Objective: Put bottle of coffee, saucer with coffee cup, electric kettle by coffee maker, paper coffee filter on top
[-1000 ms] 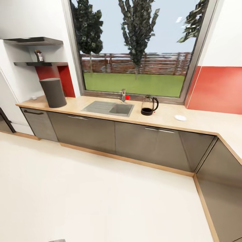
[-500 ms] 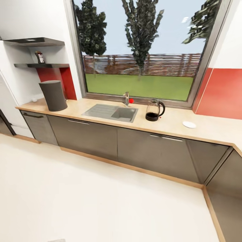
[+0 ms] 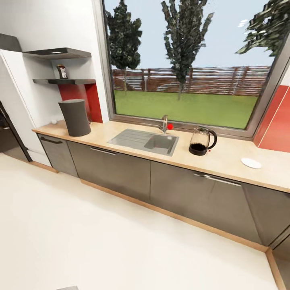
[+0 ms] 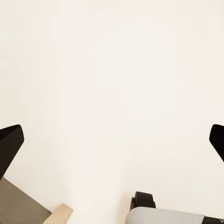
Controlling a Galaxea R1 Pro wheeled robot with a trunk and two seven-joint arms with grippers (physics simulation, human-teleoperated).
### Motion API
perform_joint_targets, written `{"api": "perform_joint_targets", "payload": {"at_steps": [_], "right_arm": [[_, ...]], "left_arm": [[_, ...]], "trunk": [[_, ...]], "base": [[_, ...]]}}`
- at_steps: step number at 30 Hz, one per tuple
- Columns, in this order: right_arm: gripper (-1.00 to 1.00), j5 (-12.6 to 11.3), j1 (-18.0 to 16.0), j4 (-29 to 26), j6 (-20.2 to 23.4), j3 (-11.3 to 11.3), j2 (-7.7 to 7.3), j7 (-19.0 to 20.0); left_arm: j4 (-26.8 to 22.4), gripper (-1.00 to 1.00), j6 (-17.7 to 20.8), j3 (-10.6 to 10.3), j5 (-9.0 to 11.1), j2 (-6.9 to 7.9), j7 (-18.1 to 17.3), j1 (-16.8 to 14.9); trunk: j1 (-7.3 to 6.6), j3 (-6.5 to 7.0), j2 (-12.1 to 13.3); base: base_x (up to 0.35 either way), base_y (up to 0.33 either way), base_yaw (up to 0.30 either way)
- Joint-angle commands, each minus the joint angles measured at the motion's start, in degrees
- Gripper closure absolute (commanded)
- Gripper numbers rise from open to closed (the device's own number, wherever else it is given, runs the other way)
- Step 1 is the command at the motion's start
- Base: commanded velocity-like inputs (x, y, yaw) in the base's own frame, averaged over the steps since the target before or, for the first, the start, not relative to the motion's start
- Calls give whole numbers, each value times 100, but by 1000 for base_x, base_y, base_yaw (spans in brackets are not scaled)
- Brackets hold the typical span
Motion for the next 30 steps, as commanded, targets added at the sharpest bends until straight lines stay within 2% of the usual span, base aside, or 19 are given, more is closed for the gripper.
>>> {"api": "perform_joint_targets", "payload": {"at_steps": [1, 30], "right_arm": [[-100, 25, -3, 1, -16, -12, 4, -3], [-100, 32, -3, 4, -16, -4, 11, -5]], "left_arm": [[5, -100, -19, 3, 19, 0, -4, -6], [3, -100, -28, 3, 15, 1, -3, -6]], "trunk": [[7, -11, -11], [7, -9, -11]], "base": [[338, 0, 192], [338, 6, 192]]}}
